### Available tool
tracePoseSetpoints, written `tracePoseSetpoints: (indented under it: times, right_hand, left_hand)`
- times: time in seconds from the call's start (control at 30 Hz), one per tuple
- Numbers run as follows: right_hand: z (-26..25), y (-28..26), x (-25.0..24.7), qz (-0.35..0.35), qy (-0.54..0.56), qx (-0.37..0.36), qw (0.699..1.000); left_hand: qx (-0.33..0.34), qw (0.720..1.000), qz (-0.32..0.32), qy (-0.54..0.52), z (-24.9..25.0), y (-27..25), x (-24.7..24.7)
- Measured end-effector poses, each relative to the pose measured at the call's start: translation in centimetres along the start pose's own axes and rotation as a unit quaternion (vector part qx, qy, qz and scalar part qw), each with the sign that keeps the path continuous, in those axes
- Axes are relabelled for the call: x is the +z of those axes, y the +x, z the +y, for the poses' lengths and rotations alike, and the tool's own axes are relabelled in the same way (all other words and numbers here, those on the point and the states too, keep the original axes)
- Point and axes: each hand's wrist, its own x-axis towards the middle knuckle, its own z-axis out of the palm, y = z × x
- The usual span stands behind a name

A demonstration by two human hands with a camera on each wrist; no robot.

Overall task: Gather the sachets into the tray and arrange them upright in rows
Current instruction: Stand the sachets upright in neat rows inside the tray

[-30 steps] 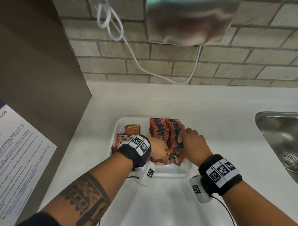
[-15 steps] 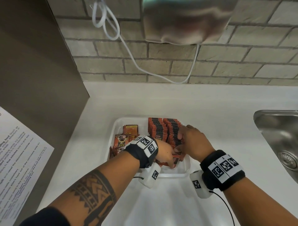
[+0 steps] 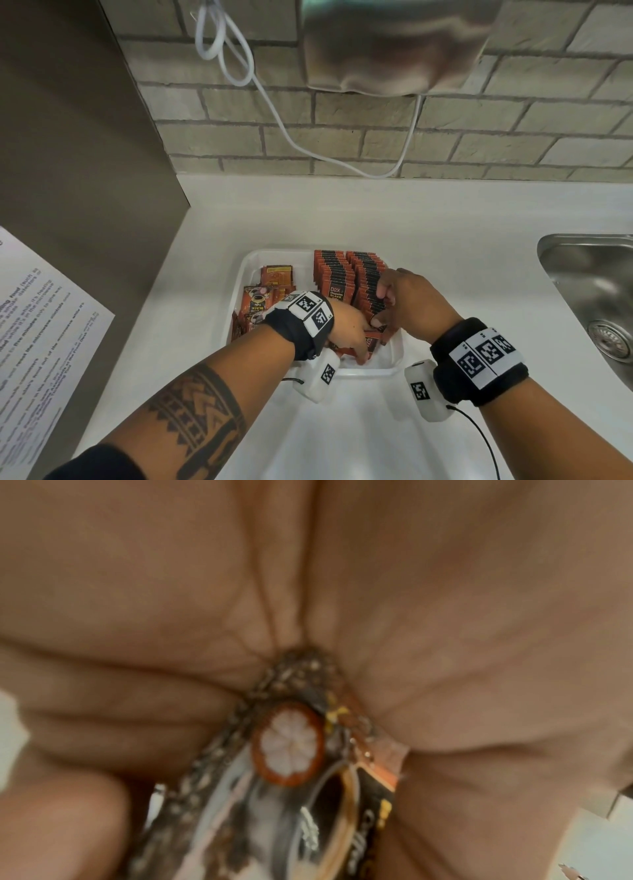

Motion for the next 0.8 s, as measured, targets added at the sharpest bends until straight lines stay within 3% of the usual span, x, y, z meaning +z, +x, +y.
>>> tracePoseSetpoints:
  times: [0.2, 0.37, 0.43, 0.53, 0.63, 0.73, 0.8]
  right_hand:
    - [0.3, 0.1, -1.1, 0.04, 0.03, -0.026, 0.998]
    - [-0.8, -0.1, -1.8, 0.068, 0.07, -0.047, 0.994]
    - [-1.6, -0.3, -1.9, 0.065, 0.105, -0.053, 0.991]
    - [-2.7, -0.1, -1.9, 0.051, 0.14, -0.071, 0.986]
    - [-3.6, 0.8, -2.0, 0.056, 0.181, -0.083, 0.978]
    - [-4.5, 1.6, -2.2, 0.08, 0.216, -0.085, 0.969]
    - [-5.0, 2.1, -2.4, 0.101, 0.236, -0.082, 0.963]
  left_hand:
    - [0.003, 0.996, -0.014, -0.084, -1.3, -0.4, -0.2]
    - [0.004, 0.975, -0.019, -0.223, -3.3, -1.1, -0.5]
    - [0.028, 0.947, 0.006, -0.321, -4.4, -1.9, -0.7]
    - [0.109, 0.871, 0.073, -0.472, -6.0, -3.2, -0.9]
    - [0.161, 0.805, 0.152, -0.55, -7.2, -4.0, -1.1]
    - [0.166, 0.785, 0.191, -0.566, -7.7, -3.9, -0.9]
    - [0.141, 0.798, 0.221, -0.542, -8.3, -3.7, -0.5]
